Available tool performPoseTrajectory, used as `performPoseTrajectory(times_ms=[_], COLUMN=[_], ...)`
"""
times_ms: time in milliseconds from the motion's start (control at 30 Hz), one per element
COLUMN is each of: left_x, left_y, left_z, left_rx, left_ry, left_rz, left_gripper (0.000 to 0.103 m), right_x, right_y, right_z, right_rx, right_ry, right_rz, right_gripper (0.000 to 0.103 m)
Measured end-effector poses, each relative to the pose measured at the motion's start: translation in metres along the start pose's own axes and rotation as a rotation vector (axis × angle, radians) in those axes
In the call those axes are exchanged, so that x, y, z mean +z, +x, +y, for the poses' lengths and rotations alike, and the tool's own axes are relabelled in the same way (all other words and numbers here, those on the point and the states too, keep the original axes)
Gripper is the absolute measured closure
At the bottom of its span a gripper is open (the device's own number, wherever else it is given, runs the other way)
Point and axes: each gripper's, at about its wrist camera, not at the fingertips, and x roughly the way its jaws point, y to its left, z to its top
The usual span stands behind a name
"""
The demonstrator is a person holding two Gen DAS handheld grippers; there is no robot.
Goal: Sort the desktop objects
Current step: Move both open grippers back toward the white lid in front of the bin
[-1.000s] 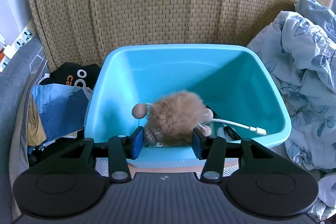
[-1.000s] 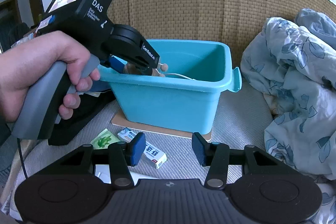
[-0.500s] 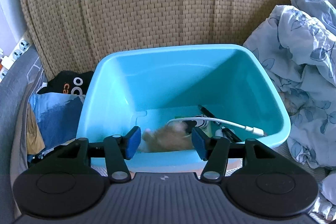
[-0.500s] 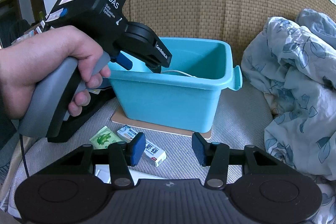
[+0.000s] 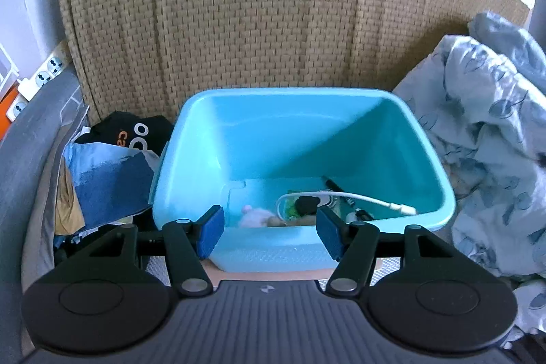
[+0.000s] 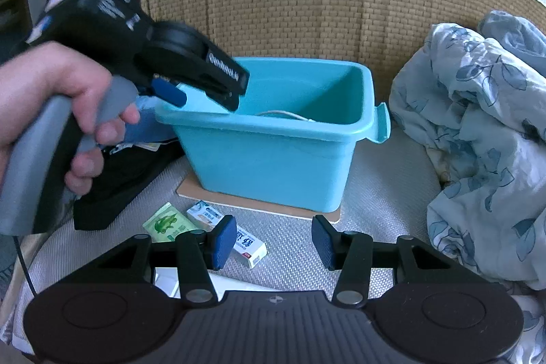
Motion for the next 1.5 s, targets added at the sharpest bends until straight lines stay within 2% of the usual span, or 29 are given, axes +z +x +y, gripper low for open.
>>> performPoseTrajectory(times_ms=[300, 467, 1033, 1167, 1300, 1500], left_x=[-0.017, -0.039, -0.107, -0.128, -0.146, -0.166], left_y=[-0.032, -0.049, -0.068, -0.072, -0.070, -0.067], left_z=[-0.001, 0.000, 0.007, 0.003, 0.004, 0.011], left_rx=[0.034, 0.015, 0.028, 0.028, 0.045, 0.058], left_ry=[0.043, 0.060, 0.078, 0.100, 0.124, 0.103], left_rz=[-0.044, -0.065, -0.104, -0.124, -0.121, -0.110], left_gripper=[0.039, 0.039, 0.038, 0.035, 0.034, 0.033], right_x=[-0.006, -0.010, -0.018, -0.017, -0.021, -0.027], right_y=[0.006, 0.008, 0.006, 0.000, 0.004, 0.008], right_z=[-0.003, -0.002, -0.009, -0.005, -0.012, -0.015], right_rx=[0.002, 0.003, -0.001, 0.004, 0.039, 0.036], right_ry=[0.013, 0.017, 0.036, 0.009, 0.059, 0.076], right_rz=[0.025, 0.045, 0.066, 0.050, 0.071, 0.092], right_gripper=[0.050, 0.050, 0.050, 0.050, 0.050, 0.050])
